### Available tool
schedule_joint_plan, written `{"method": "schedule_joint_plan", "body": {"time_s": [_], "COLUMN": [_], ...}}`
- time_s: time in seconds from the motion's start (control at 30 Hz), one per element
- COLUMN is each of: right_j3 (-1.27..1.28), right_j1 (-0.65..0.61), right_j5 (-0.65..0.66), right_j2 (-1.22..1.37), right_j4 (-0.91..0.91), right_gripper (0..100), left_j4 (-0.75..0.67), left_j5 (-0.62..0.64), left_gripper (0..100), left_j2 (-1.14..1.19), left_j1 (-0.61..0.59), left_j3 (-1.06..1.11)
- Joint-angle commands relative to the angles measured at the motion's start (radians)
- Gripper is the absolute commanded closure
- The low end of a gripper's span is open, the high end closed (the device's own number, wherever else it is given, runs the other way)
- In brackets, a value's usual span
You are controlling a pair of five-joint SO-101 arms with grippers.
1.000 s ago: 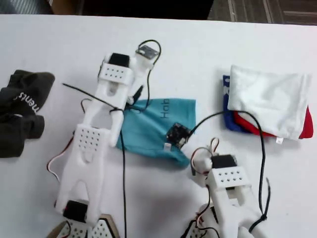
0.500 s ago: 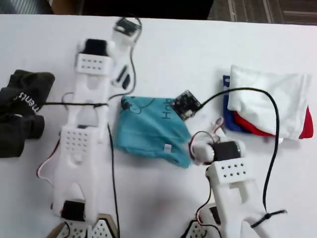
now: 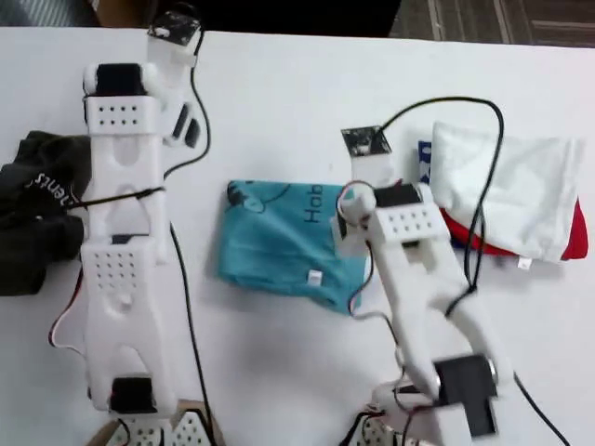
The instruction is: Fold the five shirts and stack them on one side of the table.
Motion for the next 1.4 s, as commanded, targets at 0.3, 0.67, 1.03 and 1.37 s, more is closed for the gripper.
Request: {"method": "schedule_joint_plan", "body": {"time_s": [0.3,0.67,1.03,1.37], "right_j3": [-0.278,-0.499,-0.446,-0.446], "right_j1": [-0.024,-0.03,-0.11,-0.071], "right_j5": [-0.153,-0.146,-0.16,-0.244], "right_j2": [0.346,0.343,0.351,0.562], "right_j4": [0.18,0.298,0.22,0.214], "right_gripper": [56.0,56.2,56.2,56.2], "left_j4": [0.018,0.018,0.018,0.02], "left_j5": [0.005,0.005,0.005,0.003], "left_gripper": [80,80,80,80], "left_j2": [-0.081,-0.08,-0.078,-0.08], "left_j1": [-0.003,-0.003,-0.003,-0.009], "left_j3": [-0.039,-0.039,-0.039,-0.039]}}
